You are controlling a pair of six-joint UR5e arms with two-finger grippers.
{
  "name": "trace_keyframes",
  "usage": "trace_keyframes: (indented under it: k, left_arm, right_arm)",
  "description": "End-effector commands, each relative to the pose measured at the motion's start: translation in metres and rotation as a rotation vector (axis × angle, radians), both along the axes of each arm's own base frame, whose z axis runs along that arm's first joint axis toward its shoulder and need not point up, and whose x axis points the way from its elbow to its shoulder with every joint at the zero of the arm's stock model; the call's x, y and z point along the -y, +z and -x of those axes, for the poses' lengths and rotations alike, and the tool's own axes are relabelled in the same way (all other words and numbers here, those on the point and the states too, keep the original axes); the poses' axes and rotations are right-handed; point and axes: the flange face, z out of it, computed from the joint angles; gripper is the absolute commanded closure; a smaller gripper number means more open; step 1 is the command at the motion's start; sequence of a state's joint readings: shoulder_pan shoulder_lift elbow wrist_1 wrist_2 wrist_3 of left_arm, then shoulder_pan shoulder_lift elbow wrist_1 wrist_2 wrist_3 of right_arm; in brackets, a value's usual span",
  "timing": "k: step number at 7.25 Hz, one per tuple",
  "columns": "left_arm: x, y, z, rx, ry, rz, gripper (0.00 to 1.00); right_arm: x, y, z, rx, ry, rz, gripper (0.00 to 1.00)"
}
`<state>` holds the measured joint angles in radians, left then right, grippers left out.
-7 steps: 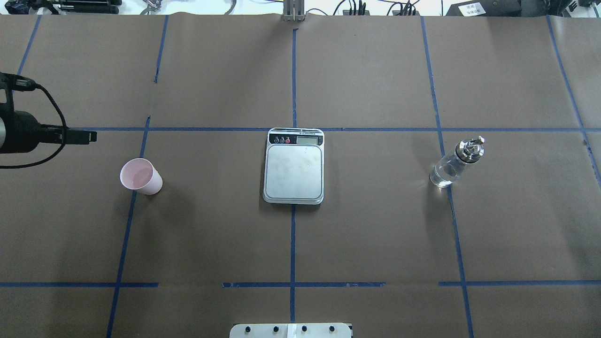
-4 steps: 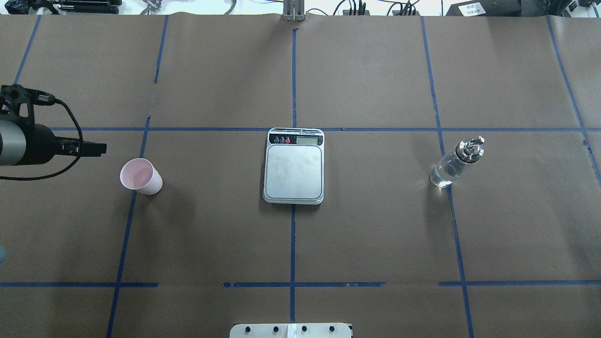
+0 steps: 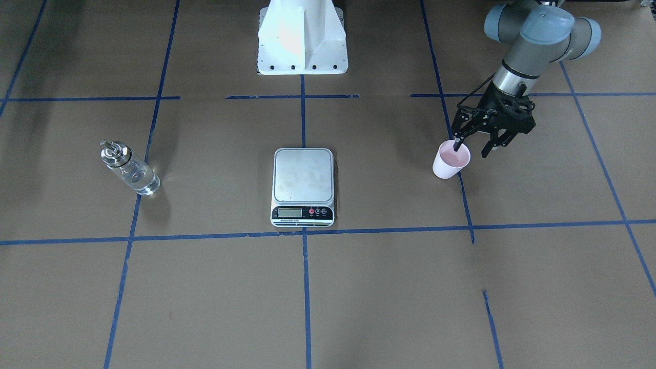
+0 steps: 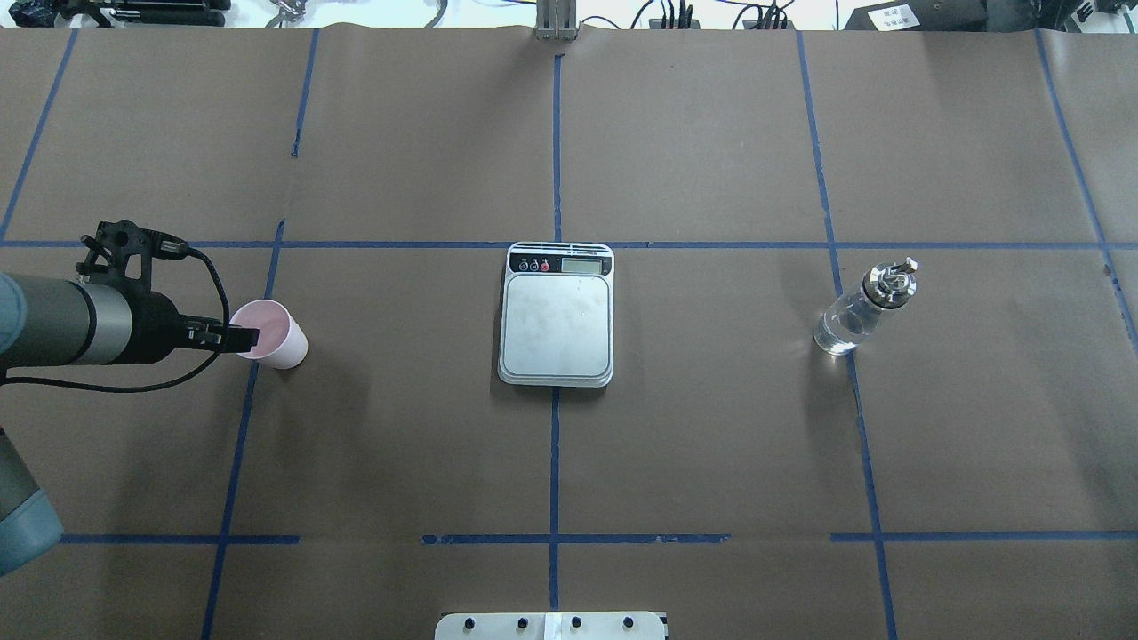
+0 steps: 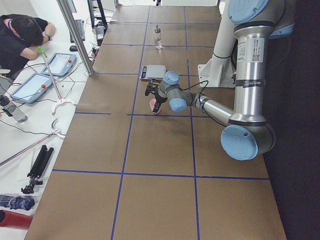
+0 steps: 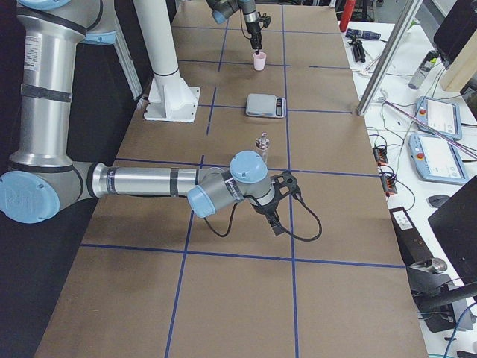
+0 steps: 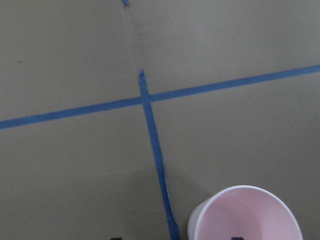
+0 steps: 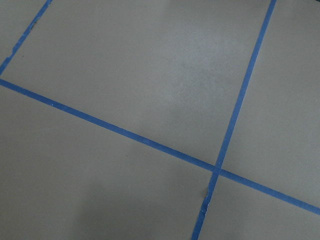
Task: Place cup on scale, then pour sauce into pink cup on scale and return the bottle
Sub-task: 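Reach the left gripper to the pink paper cup and grasp it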
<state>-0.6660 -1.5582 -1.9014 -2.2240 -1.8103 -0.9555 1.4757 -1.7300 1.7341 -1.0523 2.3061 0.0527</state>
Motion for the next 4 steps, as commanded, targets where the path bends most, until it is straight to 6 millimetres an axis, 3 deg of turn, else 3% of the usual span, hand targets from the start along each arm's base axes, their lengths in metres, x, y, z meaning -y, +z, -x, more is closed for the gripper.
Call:
trace_keyframes:
  k: [1, 2, 4]
  left_arm:
    - [-0.0019, 0.0027, -0.0054, 0.010, 0.007, 0.012, 0.67]
    - [-0.0019, 0.0025, -0.0053, 0.012, 0.007, 0.014, 0.98]
    - [-0.0007, -0.0038, -0.0038, 0.023, 0.012, 0.015, 1.00]
  right_arm:
    - [-0.0001, 0.0005, -0.0001, -0.001, 0.000, 0.001, 0.00]
    - [-0.0001, 0.0013, -0.0001, -0.001, 0.000, 0.002, 0.00]
    - [-0.0002, 0.0005, -0.0007, -0.001, 0.001, 0.001, 0.00]
